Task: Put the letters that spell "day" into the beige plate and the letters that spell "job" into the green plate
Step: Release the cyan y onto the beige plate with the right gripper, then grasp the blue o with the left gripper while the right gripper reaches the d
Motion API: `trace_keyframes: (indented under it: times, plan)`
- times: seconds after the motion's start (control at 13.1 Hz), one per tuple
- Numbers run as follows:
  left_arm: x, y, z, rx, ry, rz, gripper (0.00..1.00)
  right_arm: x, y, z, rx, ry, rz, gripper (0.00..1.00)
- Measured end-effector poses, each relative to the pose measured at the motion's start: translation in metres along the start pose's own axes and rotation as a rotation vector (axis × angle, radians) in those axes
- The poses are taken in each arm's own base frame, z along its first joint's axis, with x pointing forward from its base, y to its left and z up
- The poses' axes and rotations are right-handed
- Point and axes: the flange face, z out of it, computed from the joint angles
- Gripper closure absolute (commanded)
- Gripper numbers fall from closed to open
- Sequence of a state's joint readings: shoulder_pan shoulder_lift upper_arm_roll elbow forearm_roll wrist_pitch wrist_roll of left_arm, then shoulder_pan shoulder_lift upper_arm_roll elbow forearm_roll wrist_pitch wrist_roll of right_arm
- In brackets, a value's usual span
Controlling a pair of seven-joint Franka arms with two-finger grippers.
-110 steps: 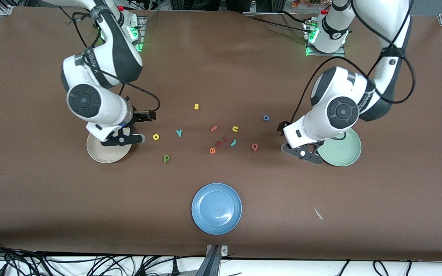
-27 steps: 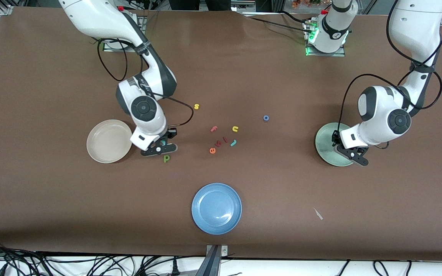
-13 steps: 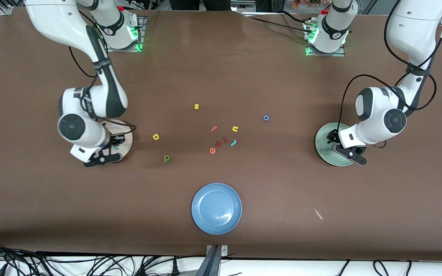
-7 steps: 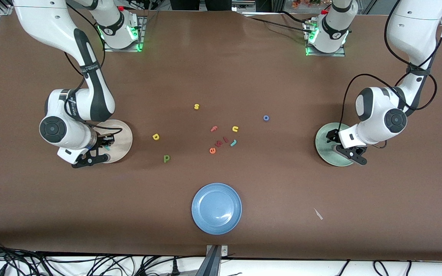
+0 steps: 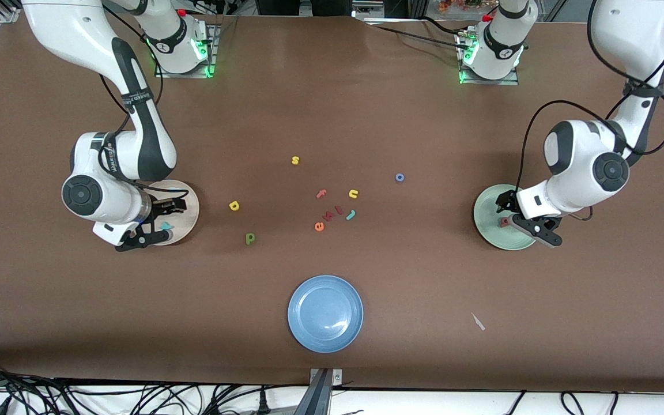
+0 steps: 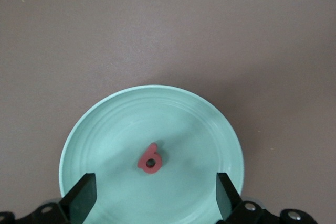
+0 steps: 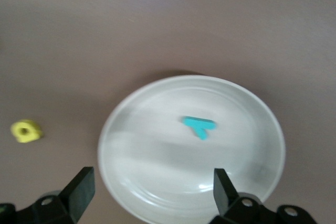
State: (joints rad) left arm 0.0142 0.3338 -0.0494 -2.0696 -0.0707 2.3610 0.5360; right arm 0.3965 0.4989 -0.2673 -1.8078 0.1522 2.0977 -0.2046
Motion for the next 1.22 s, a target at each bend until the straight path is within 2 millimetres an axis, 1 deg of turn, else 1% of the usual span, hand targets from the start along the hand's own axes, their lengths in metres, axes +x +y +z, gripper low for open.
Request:
trace_keyframes:
  times: [0.08,0.23,0.38,0.46,0.61,0.69,0.76,0.99,1.07,1.22]
  plan:
    - [0.0,0.005,-0.013,-0.003,-0.003,0.007,0.0,0.002,-0.008,-0.003,0.009,0.005,-0.005,0.0]
    - [0.003,0.025,-0.034,-0.019,-0.018,0.008,0.0,0.005,-0.022,-0.004,0.016,0.009,-0.01,0.0]
    - [0.009,0.053,-0.051,-0.033,-0.036,-0.012,0.0,0.009,-0.039,-0.003,0.015,0.011,0.038,0.0]
    - [0.012,0.068,-0.056,-0.036,-0.041,-0.032,0.0,0.012,-0.051,-0.004,0.016,0.014,0.064,0.0]
    - [0.018,0.097,-0.057,-0.046,-0.06,-0.094,0.0,0.017,-0.074,-0.003,0.05,0.023,0.139,0.0]
    - [0.023,0.115,-0.056,-0.049,-0.066,-0.124,0.0,0.02,-0.084,-0.001,0.084,0.03,0.175,0.0]
    - [0.028,0.135,-0.055,-0.052,-0.071,-0.162,0.0,0.023,-0.09,0.002,0.102,0.034,0.198,0.0]
    - [0.037,0.201,-0.045,-0.059,-0.097,-0.279,0.0,0.028,-0.099,0.009,0.112,0.049,0.249,0.0]
    - [0.039,0.219,-0.042,-0.062,-0.099,-0.31,0.0,0.03,-0.107,0.011,0.11,0.057,0.272,0.0]
    - [0.04,0.244,-0.029,-0.069,-0.091,-0.356,0.0,0.035,-0.125,0.016,0.104,0.064,0.31,0.0]
